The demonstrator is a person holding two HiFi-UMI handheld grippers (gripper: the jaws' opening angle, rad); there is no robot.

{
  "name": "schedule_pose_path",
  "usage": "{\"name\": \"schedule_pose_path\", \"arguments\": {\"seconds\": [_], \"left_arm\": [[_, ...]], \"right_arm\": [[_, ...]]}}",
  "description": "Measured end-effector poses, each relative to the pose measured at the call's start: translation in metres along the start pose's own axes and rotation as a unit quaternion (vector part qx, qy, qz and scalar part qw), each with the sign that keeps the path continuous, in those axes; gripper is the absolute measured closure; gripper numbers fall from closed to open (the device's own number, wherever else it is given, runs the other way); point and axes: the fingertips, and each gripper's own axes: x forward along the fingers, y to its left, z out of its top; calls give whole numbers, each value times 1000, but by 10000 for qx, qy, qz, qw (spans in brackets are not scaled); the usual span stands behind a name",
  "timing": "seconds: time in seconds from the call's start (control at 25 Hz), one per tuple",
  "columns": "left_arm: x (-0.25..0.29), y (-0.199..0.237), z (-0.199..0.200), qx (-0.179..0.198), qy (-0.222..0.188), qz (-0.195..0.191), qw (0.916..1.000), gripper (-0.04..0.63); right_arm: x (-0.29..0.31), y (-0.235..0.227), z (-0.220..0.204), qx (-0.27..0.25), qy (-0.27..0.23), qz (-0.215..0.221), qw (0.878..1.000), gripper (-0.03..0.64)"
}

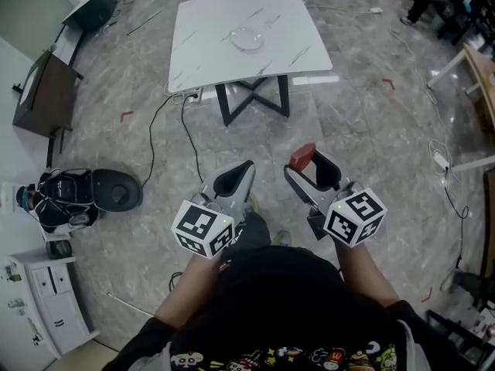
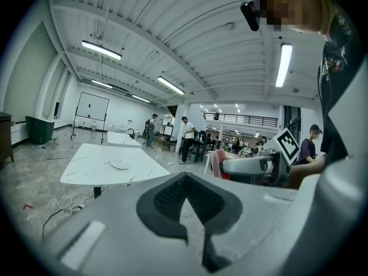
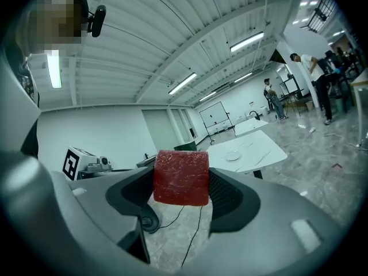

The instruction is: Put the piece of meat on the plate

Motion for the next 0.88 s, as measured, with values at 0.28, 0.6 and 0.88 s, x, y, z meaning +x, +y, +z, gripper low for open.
{"name": "schedule_pose_path", "arguments": {"seconds": [0.28, 0.6, 0.88], "left_arm": [[21, 50, 17, 1, 41, -175, 9998, 595], [33, 97, 31, -23, 60, -384, 9992, 595], [36, 140, 38, -29, 78, -544, 9985, 595]], "right_arm": [[51, -11, 19, 33, -9, -136, 9999, 293], [97, -15, 32, 54, 18, -336, 9994, 293], [140, -12, 40, 54, 26, -471, 9989, 293]]}}
